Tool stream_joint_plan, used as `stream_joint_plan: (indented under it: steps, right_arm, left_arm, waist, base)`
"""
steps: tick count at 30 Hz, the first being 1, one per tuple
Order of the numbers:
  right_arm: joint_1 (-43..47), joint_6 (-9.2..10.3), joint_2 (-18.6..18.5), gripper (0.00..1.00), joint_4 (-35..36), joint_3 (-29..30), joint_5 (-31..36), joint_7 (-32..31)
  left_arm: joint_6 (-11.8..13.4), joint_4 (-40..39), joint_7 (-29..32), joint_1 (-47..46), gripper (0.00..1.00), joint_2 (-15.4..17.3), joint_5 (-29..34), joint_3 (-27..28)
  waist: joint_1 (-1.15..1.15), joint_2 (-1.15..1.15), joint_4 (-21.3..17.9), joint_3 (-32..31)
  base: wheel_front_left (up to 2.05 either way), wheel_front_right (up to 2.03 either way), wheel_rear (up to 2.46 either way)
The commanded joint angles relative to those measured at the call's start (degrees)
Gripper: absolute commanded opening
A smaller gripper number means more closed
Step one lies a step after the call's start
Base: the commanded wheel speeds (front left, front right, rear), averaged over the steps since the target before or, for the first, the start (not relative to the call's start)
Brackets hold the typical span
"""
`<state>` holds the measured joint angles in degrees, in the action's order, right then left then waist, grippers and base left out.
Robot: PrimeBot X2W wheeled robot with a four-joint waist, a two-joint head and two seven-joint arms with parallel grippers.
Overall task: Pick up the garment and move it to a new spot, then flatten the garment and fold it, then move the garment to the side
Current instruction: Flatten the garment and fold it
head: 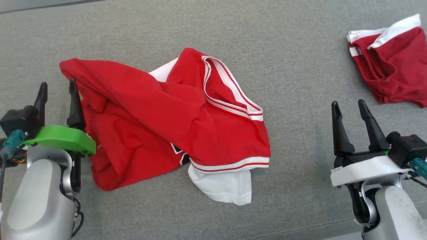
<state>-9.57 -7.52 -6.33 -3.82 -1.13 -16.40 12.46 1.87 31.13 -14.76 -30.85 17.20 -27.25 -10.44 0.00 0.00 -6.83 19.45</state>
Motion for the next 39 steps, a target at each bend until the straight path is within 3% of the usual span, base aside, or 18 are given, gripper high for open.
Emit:
stream_joint_plan:
  steps: [1, 11, 21, 39]
  right_arm:
    - [0.2, 0.07, -0.5, 1.0, -0.1, -0.3, 0.5, 0.3]
    - [2.0, 0.07, -2.0, 1.0, -0.4, -2.8, 1.8, -0.9]
    - [5.3, 0.07, -2.5, 1.0, -0.7, -4.1, 2.6, -1.9]
    - [7.3, 0.07, -2.5, 1.0, 0.5, -5.1, 3.0, -3.8]
  left_arm:
    - [0.2, -2.0, -0.3, 1.9, 1.0, -0.3, 0.9, 0.7]
    - [2.4, -18.2, -0.4, 16.0, 1.0, -3.5, 5.1, 2.0]
    - [4.2, -29.2, 2.3, 26.3, 1.0, -3.2, 7.4, -1.2]
    - [4.7, -31.3, 4.8, 28.5, 1.0, -2.3, 7.8, -3.8]
  waist:
    - [0.0, 0.0, 2.2, -2.2]
    - [0.0, 0.0, 5.9, -7.6]
    - [0.0, 0.0, 7.1, -12.8]
    - [0.0, 0.0, 7.8, -14.8]
  base:
    - [0.0, 0.0, 0.0]
    - [0.0, 0.0, 0.0]
    - [0.0, 0.0, 0.0]
    - [0.0, 0.0, 0.0]
